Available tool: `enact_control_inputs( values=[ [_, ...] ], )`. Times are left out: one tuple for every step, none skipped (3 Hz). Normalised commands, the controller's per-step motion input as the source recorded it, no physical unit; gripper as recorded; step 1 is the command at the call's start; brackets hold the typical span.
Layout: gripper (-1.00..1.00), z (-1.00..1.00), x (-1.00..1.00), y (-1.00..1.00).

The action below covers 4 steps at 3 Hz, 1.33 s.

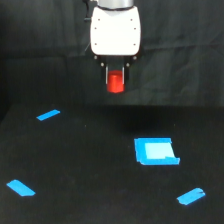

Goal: Pick up the red object from the table

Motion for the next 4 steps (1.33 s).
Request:
enact_control_inputs(
  values=[
    [-0.98,0.11,-0.07,-0.14],
    [-0.99,0.25,-0.13,-0.23],
    [-0.98,0.21,-0.15,-0.05],
    [-0.98,0.07,-0.06,0.01]
  ],
)
